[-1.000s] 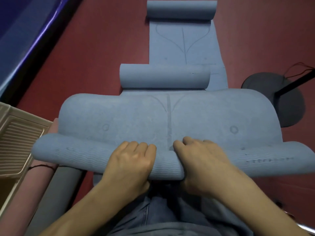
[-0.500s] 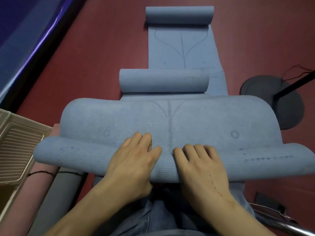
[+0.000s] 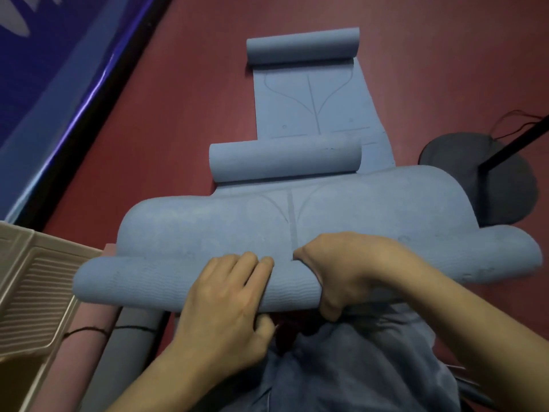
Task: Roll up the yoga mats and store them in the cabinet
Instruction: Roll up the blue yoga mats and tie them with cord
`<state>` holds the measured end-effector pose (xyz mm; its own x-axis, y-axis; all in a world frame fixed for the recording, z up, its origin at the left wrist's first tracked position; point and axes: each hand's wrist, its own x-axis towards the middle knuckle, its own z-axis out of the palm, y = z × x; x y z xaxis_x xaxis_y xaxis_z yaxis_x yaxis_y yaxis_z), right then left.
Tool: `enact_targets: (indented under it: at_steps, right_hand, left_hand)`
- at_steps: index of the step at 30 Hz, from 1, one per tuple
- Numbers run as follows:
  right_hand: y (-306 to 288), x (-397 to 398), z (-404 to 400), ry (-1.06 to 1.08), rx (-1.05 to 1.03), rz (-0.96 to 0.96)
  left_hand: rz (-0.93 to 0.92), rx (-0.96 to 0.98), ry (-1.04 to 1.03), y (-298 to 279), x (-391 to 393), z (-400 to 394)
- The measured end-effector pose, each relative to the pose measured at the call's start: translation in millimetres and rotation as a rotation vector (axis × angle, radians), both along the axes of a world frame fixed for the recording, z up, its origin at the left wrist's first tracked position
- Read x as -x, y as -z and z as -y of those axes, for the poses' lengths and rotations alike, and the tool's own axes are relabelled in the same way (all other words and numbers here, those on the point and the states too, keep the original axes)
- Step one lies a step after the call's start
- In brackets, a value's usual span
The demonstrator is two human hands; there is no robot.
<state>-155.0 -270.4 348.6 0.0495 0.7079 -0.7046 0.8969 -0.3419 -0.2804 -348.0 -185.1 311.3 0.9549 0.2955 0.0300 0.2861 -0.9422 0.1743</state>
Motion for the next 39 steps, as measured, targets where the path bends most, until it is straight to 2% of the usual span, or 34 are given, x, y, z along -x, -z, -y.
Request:
enact_targets:
  at_steps: [4,7,11,15,18,21,24,28,34,39]
  right_hand:
    - [3,-11,-10,0.01,0.078,-0.132]
    - [4,-12,-12,0.035,0.049,-0.108]
    - [7,0,1,0.064,-0.077,0.079]
    - [9,17,23,0.108,-0.302,0.229]
    - [17,26,32,0.098,-0.503,0.43]
    - [30,31,39,0.196,-0.625,0.477]
    - [40,34,46,0.204,-0.634,0.513]
    - [46,30,40,0.247,-0.668,0.558]
    - [43,26,23,0.26,-0.648,0.5]
    - [22,13,13,0.109,-0.423,0.423]
  left_hand:
    - [-0.018,-0.088,0.005,12,3,4]
    - [0.003,-0.154,-0.013,20,-5,-1]
    - [0.078,-0.224,-0.017,25,-10,-3]
    - [0.053,-0.229,-0.009,23,-13,-2]
    - [-0.033,-0.203,-0.016,15,-26,-11]
    - [-0.222,-0.178,0.001,1,-43,-21]
    - [-0.374,-0.134,0.019,-15,-57,-29]
    - [-0.378,-0.009,-0.029,-24,-67,-34]
    - [-0.269,-0.082,-0.078,-15,-59,-23]
    - [-0.186,-0.108,-0.069,0,-55,-26]
